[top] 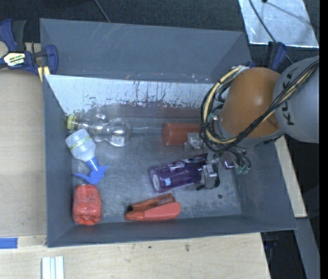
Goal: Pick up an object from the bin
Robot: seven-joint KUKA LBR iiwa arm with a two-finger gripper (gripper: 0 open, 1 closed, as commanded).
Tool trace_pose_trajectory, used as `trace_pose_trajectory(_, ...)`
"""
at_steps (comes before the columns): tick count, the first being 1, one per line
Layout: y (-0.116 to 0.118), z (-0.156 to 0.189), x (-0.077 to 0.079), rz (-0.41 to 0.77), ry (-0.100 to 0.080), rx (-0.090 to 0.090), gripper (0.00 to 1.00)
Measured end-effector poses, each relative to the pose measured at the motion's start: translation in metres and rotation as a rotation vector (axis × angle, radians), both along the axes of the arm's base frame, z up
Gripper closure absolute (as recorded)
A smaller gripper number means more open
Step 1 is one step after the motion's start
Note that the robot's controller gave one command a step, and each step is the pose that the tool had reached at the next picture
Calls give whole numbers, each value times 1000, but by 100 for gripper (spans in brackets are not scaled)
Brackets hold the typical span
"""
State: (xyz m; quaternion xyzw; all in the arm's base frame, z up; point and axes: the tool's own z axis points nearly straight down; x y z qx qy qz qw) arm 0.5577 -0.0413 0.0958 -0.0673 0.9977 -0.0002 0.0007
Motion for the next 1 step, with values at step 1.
trace_pose_trajectory(1,24,5,9,134,-3,0,0)
